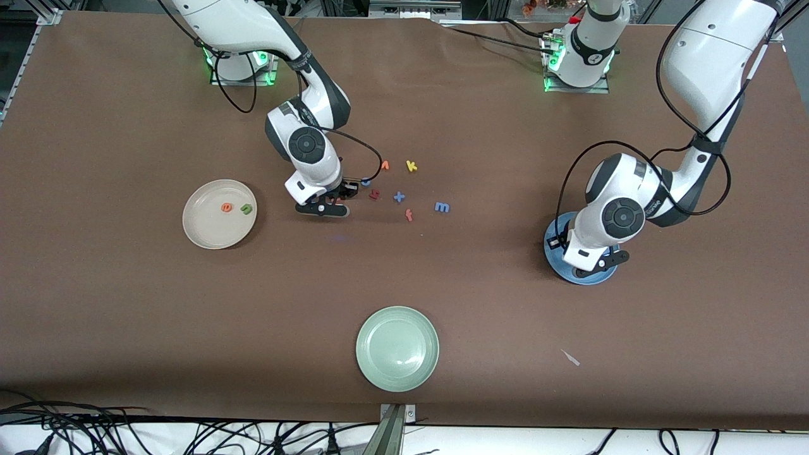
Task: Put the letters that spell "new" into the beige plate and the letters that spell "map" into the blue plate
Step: 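Grasp the pink w with the right gripper, then place the w on the white plate while the left gripper reaches the m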
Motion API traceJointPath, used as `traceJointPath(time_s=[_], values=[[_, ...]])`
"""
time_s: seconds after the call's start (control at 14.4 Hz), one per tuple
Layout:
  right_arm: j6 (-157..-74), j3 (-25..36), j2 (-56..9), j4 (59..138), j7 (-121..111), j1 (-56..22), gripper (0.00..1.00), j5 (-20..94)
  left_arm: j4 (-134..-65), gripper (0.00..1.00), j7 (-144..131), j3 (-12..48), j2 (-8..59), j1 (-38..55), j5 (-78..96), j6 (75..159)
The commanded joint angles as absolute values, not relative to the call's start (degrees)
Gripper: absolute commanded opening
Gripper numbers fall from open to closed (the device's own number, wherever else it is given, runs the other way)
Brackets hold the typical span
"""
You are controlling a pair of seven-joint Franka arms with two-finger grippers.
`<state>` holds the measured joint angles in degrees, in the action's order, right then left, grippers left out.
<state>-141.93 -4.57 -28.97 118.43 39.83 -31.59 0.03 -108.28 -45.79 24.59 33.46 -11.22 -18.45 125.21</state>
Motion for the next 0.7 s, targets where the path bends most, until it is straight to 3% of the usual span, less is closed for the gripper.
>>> traceJointPath(time_s=[0.0,0.28,0.63], values=[[-141.42,-3.96,-28.57,117.6,37.63,-31.47,0.01,0.97,-108.02,1.0,-45.17,25.31,32.87,-11.34,-19.16,124.89],[-124.23,2.09,-24.27,112.86,22.98,-30.41,0.0,1.05,-107.14,1.0,-47.45,27.41,32.52,-10.02,-15.84,124.54],[-117.33,14.13,-22.59,113.29,-1.37,-30.41,0.02,0.97,-107.05,1.0,-62.89,33.13,32.61,-7.57,-11.95,125.15]])
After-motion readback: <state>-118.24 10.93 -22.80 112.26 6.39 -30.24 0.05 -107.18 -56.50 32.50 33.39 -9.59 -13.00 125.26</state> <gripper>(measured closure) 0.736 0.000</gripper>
